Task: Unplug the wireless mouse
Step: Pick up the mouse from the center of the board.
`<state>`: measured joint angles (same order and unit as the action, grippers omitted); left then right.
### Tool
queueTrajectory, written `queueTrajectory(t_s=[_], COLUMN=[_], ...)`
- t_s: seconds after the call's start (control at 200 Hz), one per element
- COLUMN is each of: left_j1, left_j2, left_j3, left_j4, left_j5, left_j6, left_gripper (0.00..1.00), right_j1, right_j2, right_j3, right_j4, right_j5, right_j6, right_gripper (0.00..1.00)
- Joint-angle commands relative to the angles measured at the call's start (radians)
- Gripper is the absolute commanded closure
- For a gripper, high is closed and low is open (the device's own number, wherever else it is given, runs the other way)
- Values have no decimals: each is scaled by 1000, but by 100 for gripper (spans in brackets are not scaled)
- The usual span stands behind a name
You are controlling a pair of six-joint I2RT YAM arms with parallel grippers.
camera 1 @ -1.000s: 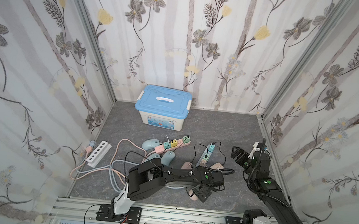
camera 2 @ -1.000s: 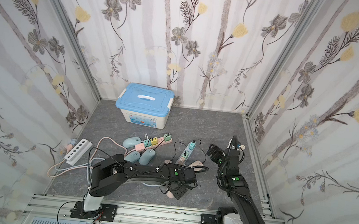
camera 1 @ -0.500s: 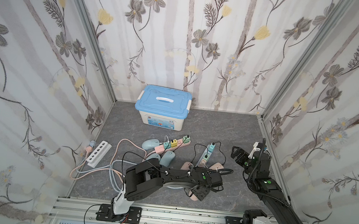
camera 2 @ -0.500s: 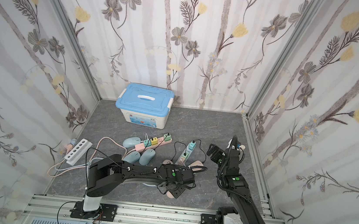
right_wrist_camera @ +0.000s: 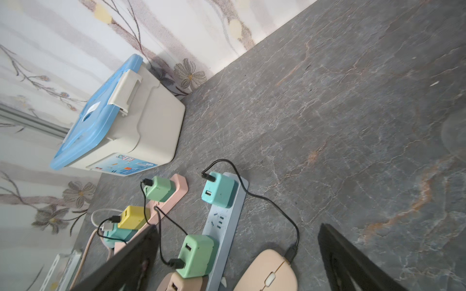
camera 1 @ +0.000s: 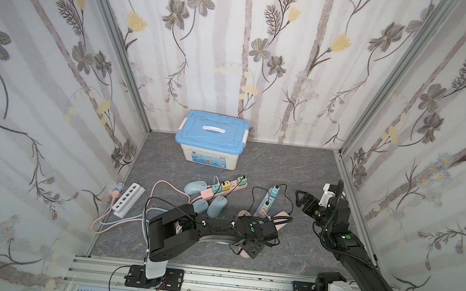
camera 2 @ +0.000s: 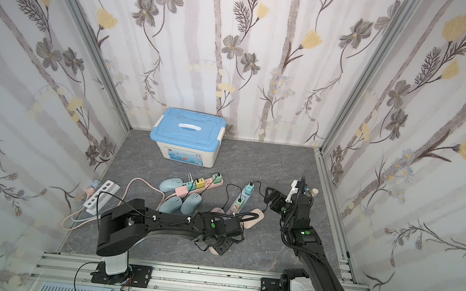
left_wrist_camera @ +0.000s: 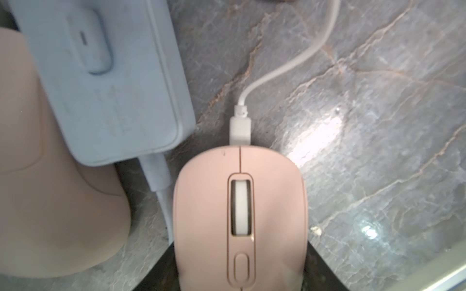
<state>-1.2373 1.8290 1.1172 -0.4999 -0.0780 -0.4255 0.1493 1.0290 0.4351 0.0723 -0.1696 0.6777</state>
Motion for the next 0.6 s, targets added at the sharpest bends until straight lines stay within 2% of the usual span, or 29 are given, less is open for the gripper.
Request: queueTrajectory(t_s=[0.0,0.135,0.3,0.45,0.594], left_j1=[11,19,37,53,62], left_j2=[-53,-138,-234,-258,-286], left_j3=[-52,-120,-192,-206,-226], left_j4=[89,176,265,295,320], left_j5=[-38,-68,-92,-95,-116], left_j6=[15,16,18,21,19], left_gripper=[49,51,52,52,61], right_j1=[4,12,38,80,134], right_j2=[5,22,-8,-33,-46], right_j3=[-27,-55,-84,-99,-127], right_j4=[89,139,168,190,224], right_j5=[-146,-269,-326,-369,-382], right_j6=[29,25,17,26,69], right_gripper=[9,22,34,41,42])
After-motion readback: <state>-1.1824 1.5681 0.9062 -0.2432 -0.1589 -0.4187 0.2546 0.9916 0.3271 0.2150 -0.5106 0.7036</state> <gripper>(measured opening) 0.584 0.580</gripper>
